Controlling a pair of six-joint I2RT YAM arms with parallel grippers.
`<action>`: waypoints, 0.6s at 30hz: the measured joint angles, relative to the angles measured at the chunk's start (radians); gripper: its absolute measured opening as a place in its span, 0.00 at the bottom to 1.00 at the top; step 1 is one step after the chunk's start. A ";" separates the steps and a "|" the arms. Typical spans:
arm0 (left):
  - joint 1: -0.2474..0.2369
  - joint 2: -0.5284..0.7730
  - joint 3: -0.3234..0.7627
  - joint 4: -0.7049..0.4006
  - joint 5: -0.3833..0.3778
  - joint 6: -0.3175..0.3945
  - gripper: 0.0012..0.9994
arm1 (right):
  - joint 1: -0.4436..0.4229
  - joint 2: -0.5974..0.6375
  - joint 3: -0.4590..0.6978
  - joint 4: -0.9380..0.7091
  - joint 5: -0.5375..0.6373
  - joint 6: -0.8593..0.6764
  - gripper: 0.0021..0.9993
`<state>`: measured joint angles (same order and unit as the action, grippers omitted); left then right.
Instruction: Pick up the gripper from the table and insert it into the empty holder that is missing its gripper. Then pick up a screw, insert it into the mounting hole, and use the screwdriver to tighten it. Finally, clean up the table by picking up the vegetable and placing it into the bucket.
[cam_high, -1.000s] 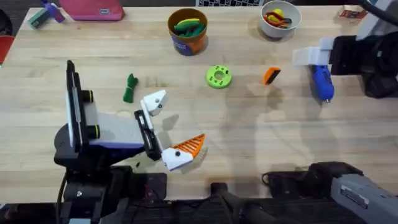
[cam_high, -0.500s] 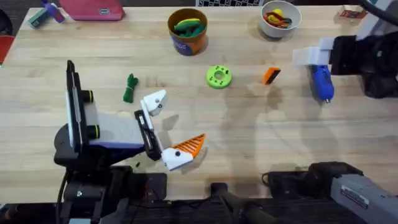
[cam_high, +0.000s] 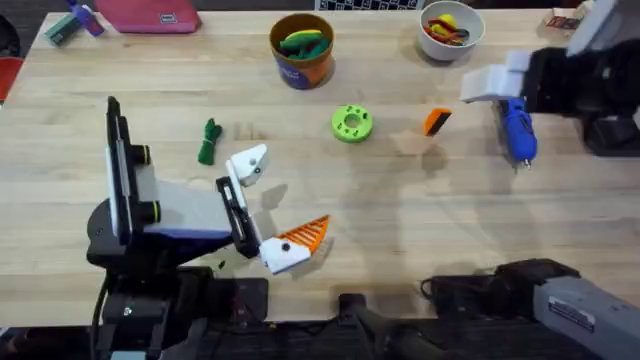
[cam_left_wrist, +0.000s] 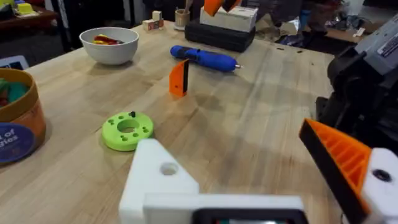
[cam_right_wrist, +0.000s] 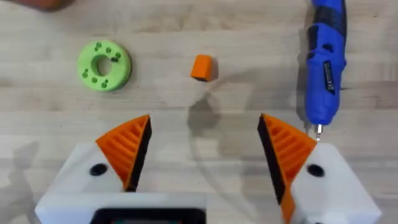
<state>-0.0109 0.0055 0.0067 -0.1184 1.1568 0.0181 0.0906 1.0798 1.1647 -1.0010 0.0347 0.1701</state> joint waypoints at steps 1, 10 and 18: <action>0.000 0.000 0.000 0.000 0.000 0.000 0.99 | 0.018 0.023 0.033 -0.036 0.008 0.009 0.99; 0.000 0.000 0.000 0.000 0.002 0.000 0.99 | 0.071 0.295 0.300 -0.245 0.051 0.066 0.99; 0.000 0.000 0.000 0.000 0.003 0.000 0.99 | 0.067 0.507 0.313 -0.199 0.055 0.070 0.99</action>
<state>-0.0109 0.0054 0.0067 -0.1188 1.1595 0.0177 0.1576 1.5865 1.4776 -1.2002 0.0895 0.2405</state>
